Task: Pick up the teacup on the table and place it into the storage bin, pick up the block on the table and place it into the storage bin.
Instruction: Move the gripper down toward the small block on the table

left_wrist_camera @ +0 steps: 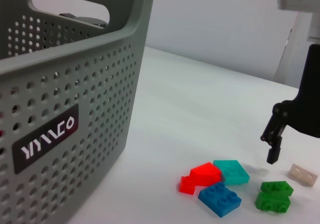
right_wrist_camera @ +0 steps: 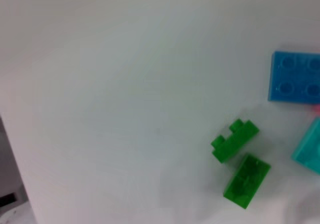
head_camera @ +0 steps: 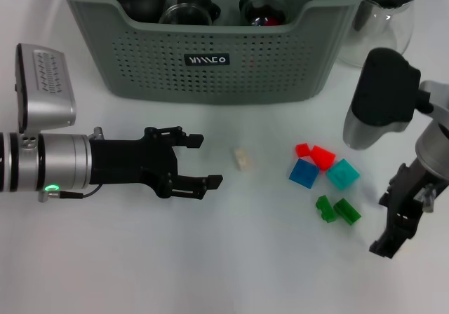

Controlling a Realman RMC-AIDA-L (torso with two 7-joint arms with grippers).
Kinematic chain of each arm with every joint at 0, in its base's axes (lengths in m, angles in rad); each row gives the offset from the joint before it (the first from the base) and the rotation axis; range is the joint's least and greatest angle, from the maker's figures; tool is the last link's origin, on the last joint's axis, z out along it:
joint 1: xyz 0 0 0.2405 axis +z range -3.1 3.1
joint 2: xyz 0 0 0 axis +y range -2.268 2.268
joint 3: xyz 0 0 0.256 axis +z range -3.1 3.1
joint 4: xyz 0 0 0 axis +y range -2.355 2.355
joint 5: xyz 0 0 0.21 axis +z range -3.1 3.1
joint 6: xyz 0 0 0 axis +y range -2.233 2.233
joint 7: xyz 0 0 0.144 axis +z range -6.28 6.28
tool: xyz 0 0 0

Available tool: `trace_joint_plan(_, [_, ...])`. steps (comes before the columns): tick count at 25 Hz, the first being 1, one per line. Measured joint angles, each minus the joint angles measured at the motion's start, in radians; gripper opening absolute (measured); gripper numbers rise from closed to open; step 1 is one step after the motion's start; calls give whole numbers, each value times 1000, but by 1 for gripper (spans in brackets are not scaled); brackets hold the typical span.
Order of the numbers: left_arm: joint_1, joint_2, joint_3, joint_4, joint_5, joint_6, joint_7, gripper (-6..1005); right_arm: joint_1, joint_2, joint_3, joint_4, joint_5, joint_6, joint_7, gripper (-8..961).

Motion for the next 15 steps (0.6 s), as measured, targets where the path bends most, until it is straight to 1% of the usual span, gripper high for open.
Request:
trace_joint_plan(12, [0, -1, 0, 0, -7, -2, 1, 861, -33, -2, -48, -43, -55, 3, 47, 915])
trace_joint_plan(15, [2, -1, -5, 0, -7, -3, 2, 861, -38, 0, -60, -44, -56, 4, 50, 901])
